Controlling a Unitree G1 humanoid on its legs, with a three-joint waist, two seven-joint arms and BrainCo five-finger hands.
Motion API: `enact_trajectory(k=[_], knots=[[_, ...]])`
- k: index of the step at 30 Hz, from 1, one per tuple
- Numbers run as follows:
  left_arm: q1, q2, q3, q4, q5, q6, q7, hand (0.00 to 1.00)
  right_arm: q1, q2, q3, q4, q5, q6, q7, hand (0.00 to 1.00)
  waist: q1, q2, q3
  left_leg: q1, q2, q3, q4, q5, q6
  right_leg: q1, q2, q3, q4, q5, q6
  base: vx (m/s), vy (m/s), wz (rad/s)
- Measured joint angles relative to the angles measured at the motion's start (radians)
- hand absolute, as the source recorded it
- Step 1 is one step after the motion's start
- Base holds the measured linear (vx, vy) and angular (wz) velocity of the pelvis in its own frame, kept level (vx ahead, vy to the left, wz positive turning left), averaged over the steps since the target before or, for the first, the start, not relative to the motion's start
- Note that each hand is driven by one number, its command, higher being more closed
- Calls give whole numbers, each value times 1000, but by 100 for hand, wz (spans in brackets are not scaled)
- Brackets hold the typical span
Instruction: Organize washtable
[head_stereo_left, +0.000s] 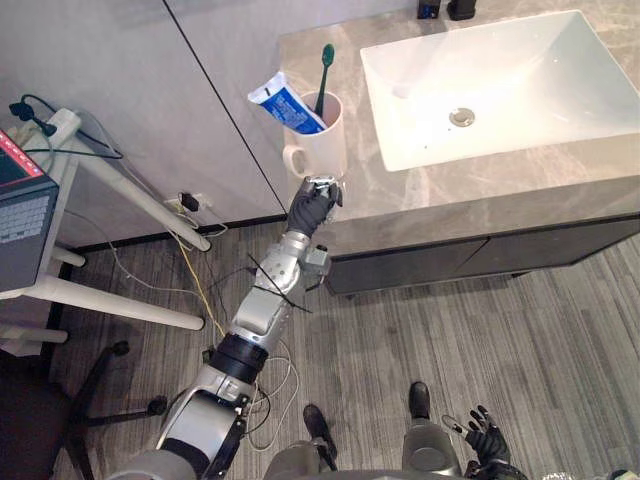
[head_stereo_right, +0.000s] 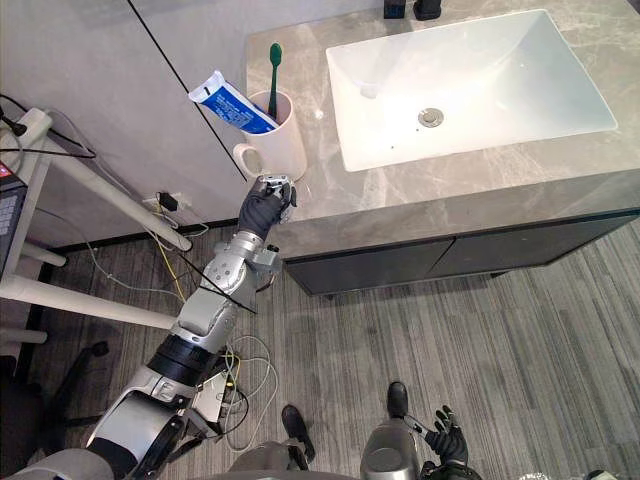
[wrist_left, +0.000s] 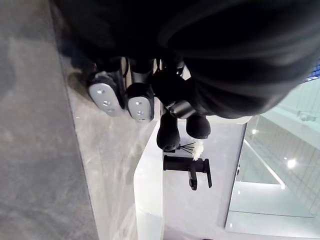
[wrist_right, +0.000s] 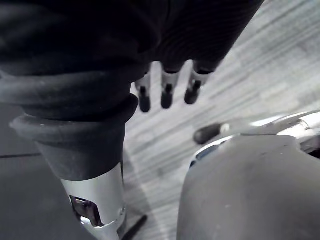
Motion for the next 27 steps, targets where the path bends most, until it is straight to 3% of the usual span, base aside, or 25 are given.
enact_trajectory(k=[6, 17, 21, 27], knots=[[-105, -24, 7, 98, 5, 19, 3, 100, -1, 5, 14, -4, 0, 0, -7, 0, -14, -18, -4, -1, 0, 5, -4, 6, 2, -6, 2, 6, -1, 5, -7, -20, -20, -4], [-205, 0, 74, 195, 19, 26, 33, 100, -2, 21, 33, -43, 1, 0, -7, 0, -13, -53, 8, -16, -6, 13, -35, 33, 6, -41, 3, 13, -4, 22, -17, -46, -22, -3], [-264, 25, 80, 249, 22, 28, 42, 100, -5, 21, 46, -50, 1, 0, -7, 0, -31, -63, 14, -22, -8, 16, -39, 37, 8, -51, 2, 16, -5, 27, -17, -36, -14, -2], [-292, 28, 94, 274, 25, 30, 43, 100, -5, 25, 55, -61, 1, 0, -6, 0, -33, -71, 19, -23, -8, 23, -39, 37, 8, -55, 2, 25, -9, 30, -16, -11, -8, -2]])
